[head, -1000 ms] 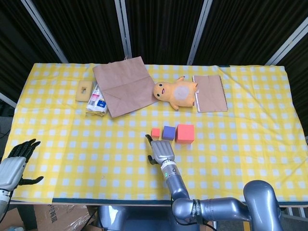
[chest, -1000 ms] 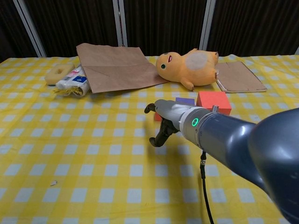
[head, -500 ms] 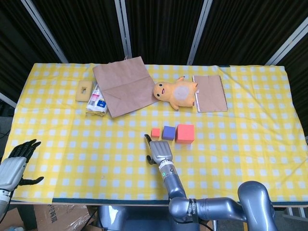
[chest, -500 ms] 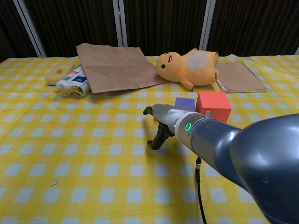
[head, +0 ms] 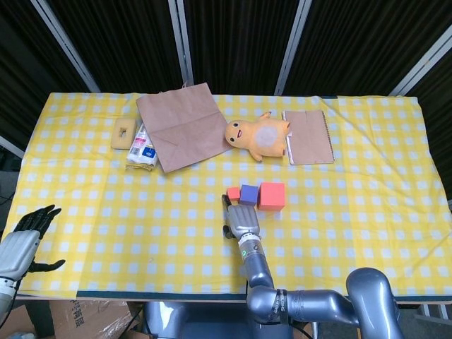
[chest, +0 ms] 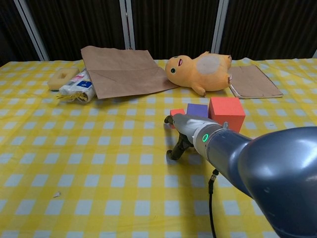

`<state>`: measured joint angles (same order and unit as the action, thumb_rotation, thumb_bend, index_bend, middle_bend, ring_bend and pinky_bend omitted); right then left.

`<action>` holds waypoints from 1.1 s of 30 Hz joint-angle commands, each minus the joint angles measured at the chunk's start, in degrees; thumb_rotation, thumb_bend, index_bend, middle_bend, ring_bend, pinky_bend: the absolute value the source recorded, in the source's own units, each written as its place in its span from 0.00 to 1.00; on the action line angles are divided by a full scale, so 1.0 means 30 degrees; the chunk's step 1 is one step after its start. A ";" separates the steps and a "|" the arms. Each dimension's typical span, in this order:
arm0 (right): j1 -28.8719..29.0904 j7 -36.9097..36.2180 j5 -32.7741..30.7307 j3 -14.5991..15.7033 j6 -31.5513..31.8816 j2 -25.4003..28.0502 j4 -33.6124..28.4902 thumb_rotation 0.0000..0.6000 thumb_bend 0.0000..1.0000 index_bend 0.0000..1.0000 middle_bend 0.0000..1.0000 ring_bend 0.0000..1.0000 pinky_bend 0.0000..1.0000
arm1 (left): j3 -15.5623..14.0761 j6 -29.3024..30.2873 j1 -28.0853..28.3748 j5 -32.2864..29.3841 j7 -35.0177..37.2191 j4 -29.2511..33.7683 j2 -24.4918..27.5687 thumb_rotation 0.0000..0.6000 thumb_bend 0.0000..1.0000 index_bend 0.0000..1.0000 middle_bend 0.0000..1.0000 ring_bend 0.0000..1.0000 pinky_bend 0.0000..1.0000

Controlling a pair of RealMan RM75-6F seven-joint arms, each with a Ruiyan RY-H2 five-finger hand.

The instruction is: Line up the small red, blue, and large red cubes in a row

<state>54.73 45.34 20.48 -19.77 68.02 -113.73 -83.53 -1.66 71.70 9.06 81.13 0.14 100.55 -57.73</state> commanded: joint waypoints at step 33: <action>-0.0546 0.0421 0.0024 -0.0322 0.0622 -0.0237 -0.0869 1.00 0.50 0.00 1.00 1.00 1.00 | -0.0070 -0.0066 -0.0009 0.0018 0.0269 0.0112 0.0123 1.00 0.00 0.00 0.00 0.00 0.00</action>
<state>53.00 46.54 20.63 -20.60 69.95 -114.29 -86.36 -1.86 71.53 9.03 81.19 0.93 100.88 -57.38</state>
